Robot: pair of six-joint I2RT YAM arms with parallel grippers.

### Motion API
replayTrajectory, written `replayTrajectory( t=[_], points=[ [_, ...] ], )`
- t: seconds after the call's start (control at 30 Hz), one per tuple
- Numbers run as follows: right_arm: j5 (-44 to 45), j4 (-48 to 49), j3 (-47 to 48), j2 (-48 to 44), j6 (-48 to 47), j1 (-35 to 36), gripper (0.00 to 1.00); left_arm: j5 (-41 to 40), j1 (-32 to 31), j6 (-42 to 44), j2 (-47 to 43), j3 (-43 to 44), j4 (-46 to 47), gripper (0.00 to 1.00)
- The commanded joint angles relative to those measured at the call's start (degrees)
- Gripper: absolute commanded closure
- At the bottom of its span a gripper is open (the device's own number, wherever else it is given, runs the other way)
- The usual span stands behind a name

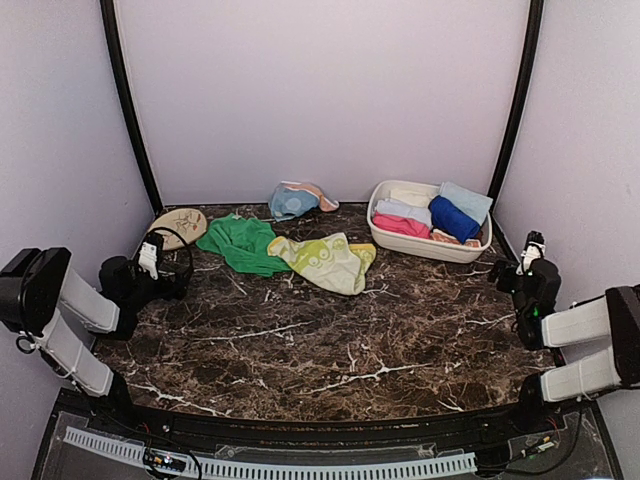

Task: Roll the towels
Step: Reset both arms

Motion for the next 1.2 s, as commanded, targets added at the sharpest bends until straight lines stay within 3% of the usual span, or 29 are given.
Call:
replayTrajectory(
  t=[0.0, 0.07, 0.13, 0.2, 0.23, 0.33, 0.43, 0.5, 0.57, 1.17],
  points=[
    [0.4, 19.8, 0.3, 9.3, -3.3, -0.5, 0.0, -2.6, 0.2, -2.6, 2.5, -5.0, 21.1, 0.01],
    [-2.1, 20.3, 1.4, 12.2, -4.2, -0.5, 0.0, -2.1, 0.1, -2.1, 1.1, -4.3, 16.1, 0.01],
    [-8.8, 23.8, 0.9, 15.8, -6.9, -0.3, 0.0, -2.0, 0.1, -2.6, 2.5, -3.4, 17.3, 0.01],
    [-11.1, 38.8, -2.9, 21.8, -8.4, 0.1, 0.0, -2.1, 0.2, -2.3, 1.3, -2.6, 13.1, 0.01],
    [-8.7, 42.0, -5.6, 21.2, -8.1, 0.3, 0.0, -2.1, 0.2, -2.4, 1.5, -2.7, 13.9, 0.01],
    [-5.4, 41.5, -4.8, 21.3, -6.2, -0.2, 0.0, -2.3, 0.2, -2.6, 1.9, -2.7, 14.6, 0.01],
    [-1.7, 25.1, 2.2, 19.4, -4.2, -0.3, 0.0, -2.2, 0.2, -2.7, 2.3, -2.8, 15.7, 0.01],
    [-1.7, 28.5, 1.4, 20.7, -4.7, -0.1, 0.0, -2.4, 0.1, -2.6, 2.1, -2.7, 14.9, 0.01],
    [-2.8, 24.5, 2.6, 20.0, -5.0, -0.2, 0.0, -2.3, 0.1, -2.7, 2.2, -2.8, 15.5, 0.01],
    [-3.8, 25.3, 2.7, 20.4, -4.9, -0.5, 0.0, -2.3, 0.2, -2.6, 2.2, -2.8, 15.3, 0.01]
  ],
)
